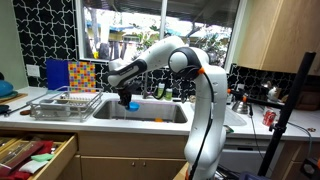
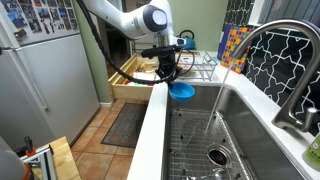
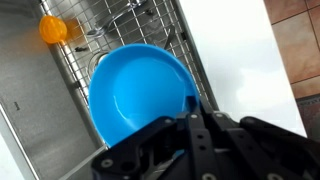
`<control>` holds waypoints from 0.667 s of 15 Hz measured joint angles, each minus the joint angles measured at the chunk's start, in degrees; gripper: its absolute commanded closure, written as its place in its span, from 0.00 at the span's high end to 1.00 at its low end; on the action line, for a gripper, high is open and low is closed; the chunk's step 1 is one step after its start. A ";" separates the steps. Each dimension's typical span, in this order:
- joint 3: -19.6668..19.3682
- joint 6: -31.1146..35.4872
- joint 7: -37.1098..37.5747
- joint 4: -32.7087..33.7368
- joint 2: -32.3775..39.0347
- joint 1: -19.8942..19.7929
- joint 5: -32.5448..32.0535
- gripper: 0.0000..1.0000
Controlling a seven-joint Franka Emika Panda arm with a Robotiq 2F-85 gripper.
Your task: Open the tap, pick up the blue bowl and fetch some water, put the blue bowl back on the kitchen counter in front of the sink
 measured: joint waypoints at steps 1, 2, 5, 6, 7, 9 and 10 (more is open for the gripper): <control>0.35 -1.10 2.53 -0.36 -0.01 0.47 0.03 0.01; 0.68 -1.94 4.93 -0.69 -0.01 0.92 0.08 0.01; 1.59 -2.74 12.11 -1.45 -0.01 2.19 0.27 0.01; 1.82 -2.75 14.25 -1.72 -0.02 2.52 0.51 0.01; 2.01 -2.75 16.20 -2.01 -0.01 2.79 0.88 0.01; 2.35 -2.75 18.85 -2.51 0.00 3.06 2.47 0.01; 2.46 -2.75 19.68 -2.71 0.02 3.14 3.40 0.01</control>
